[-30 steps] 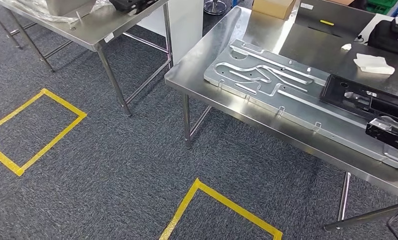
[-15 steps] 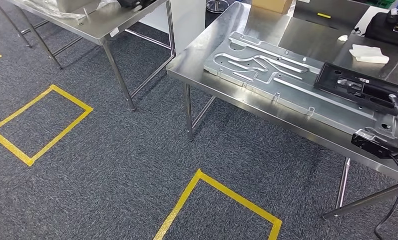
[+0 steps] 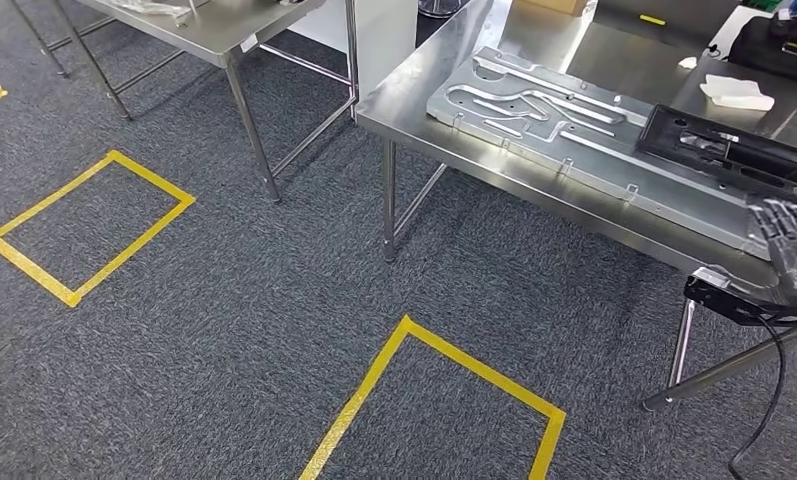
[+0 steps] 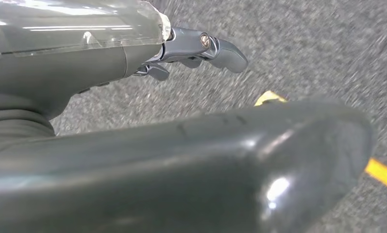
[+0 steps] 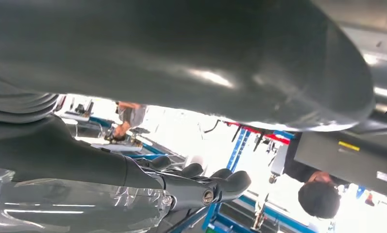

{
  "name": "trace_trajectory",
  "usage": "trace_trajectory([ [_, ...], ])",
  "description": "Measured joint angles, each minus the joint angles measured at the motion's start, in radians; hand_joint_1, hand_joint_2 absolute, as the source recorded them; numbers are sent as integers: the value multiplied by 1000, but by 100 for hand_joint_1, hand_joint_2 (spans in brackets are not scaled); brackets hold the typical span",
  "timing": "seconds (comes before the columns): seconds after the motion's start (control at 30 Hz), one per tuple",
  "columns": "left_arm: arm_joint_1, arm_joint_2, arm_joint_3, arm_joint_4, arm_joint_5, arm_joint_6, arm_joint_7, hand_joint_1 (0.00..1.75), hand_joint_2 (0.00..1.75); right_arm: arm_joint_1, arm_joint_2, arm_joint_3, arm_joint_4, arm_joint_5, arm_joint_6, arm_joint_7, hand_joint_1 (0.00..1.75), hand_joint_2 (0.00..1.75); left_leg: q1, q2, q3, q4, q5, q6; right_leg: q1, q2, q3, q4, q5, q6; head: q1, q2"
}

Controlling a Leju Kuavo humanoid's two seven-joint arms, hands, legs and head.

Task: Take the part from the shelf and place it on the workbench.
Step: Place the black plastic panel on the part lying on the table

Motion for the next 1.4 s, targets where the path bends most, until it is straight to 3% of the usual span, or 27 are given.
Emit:
trace_trajectory([
  [0.03,0,-1,0,0,0,0,0,0,0,-3,1,0,0,-7,1,-4,0,0,-2,0,-9,6,8,-3,5,-1,53,-72,-2,-8,-1,0],
  [0.1,0,-3,0,0,-1,-1,0,0,0,-5,2,-1,-1,-30,6,-14,0,0,-2,-1,-17,10,22,-12,14,-4,103,-151,-22,-22,0,0],
  [0.17,3,-3,0,0,-2,-3,-1,0,0,2,4,-2,-3,-53,14,-24,0,0,0,-1,-20,7,36,-23,14,-6,96,-161,-7,-35,0,0],
  [0.2,5,-2,0,0,-2,-4,-1,0,0,8,6,-2,-6,-62,18,-28,0,0,1,-2,-27,14,25,-30,11,-8,89,-164,5,-43,0,0],
  [0.23,7,-2,1,0,-3,-4,-1,0,0,17,9,-2,-12,-68,20,-30,0,0,2,-3,-38,37,-5,-37,8,-9,79,-168,18,-50,0,0],
  [0.27,8,-1,1,0,-5,-4,-2,0,0,28,12,-2,-20,-71,22,-30,0,0,5,-4,-52,82,-53,-44,5,-10,67,-170,32,-54,0,0],
  [0.33,10,-1,1,0,-8,-5,-2,0,0,52,17,-3,-38,-74,23,-28,0,0,15,-4,-83,210,-152,-57,5,-9,37,-168,54,-57,-1,0],
  [0.37,10,-1,1,0,-9,-5,-1,0,0,65,20,-4,-47,-75,23,-26,0,0,20,-3,-91,270,-176,-63,5,-9,21,-167,66,-55,-1,0],
  [0.4,9,-1,1,0,-10,-5,0,0,0,78,22,-5,-55,-75,23,-24,0,0,25,-3,-84,302,-173,-67,4,-9,5,-164,77,-52,-1,0],
  [0.43,9,-1,1,0,-11,-5,0,0,0,90,24,-6,-63,-76,23,-23,0,0,29,-3,-62,301,-154,-70,3,-9,-12,-161,87,-49,-1,0],
  [0.5,8,0,1,0,-11,-5,2,0,0,108,25,-11,-78,-77,23,-20,0,0,34,-4,38,190,-115,-73,1,-9,-39,-151,104,-39,-1,0],
  [0.57,6,0,1,0,-11,-5,2,0,0,119,25,-20,-93,-78,22,-16,0,0,32,-6,142,45,-128,-66,-1,-9,-56,-141,116,-27,0,0],
  [0.63,5,0,1,0,-12,-5,2,0,0,126,26,-25,-102,-79,21,-12,0,0,25,-9,172,-12,-142,-53,-3,-9,-61,-140,130,-12,0,0],
  [0.7,7,0,2,0,-14,-4,2,0,0,137,27,-26,-105,-79,18,-7,0,0,22,-8,160,-14,-129,-35,-8,-9,-63,-145,145,4,0,0],
  [0.73,8,0,2,0,-16,-4,3,0,0,147,27,-27,-106,-79,15,-6,0,0,22,-6,154,-17,-120,-26,-10,-7,-69,-138,135,8,0,0],
  [0.8,9,1,2,0,-24,-5,3,0,0,179,27,-39,-121,-84,11,-1,0,0,22,-3,137,-23,-102,-12,-12,-5,-99,-68,63,11,0,0],
  [0.87,10,2,1,0,-35,-7,3,0,0,222,26,-61,-149,-94,9,5,0,0,17,-2,113,-22,-83,-4,-10,-2,-143,68,-28,11,0,0],
  [0.9,11,2,1,0,-40,-8,3,0,0,239,26,-72,-162,-97,9,8,0,0,14,-1,100,-21,-74,-3,-8,-1,-156,123,-48,10,0,0],
  [0.93,12,2,1,0,-42,-9,3,0,0,253,26,-79,-171,-99,9,9,0,0,12,0,89,-19,-67,-2,-6,0,-153,148,-46,8,0,0],
  [0.97,12,2,1,0,-44,-10,3,0,0,262,26,-85,-179,-100,9,10,0,0,9,2,78,-16,-61,-2,-3,1,-130,135,-29,4,0,0],
  [1.03,12,2,0,0,-47,-10,3,0,0,276,24,-98,-195,-97,12,15,0,0,6,8,65,-11,-54,-4,6,-3,-30,8,8,-10,0,0],
  [1.1,11,1,0,0,-53,-9,3,0,0,284,21,-115,-214,-91,19,21,0,0,1,13,59,-7,-48,-10,16,-10,56,-121,14,-25,0,0],
  [1.13,10,1,-1,0,-57,-8,3,0,0,289,20,-124,-222,-87,22,23,0,0,0,15,57,-5,-45,-14,19,-12,73,-152,9,-32,0,0],
  [1.2,10,1,-3,0,-66,-7,4,0,0,304,19,-141,-232,-77,30,27,0,0,-2,18,56,-5,-39,-24,19,-11,73,-163,13,-42,0,0],
  [1.27,10,3,-5,0,-73,-6,6,0,0,313,22,-150,-238,-66,38,28,0,0,-3,15,43,22,-60,-36,12,-9,69,-169,23,-54,0,0],
  [1.3,11,3,-6,0,-75,-6,7,0,0,315,24,-152,-240,-61,41,28,0,0,-1,11,25,62,-88,-43,8,-8,66,-172,29,-59,0,0],
  [1.4,11,4,-7,0,-79,-3,14,0,0,312,34,-155,-238,-46,50,26,0,0,12,7,-55,260,-188,-60,7,-2,51,-168,37,-63,-1,0],
])
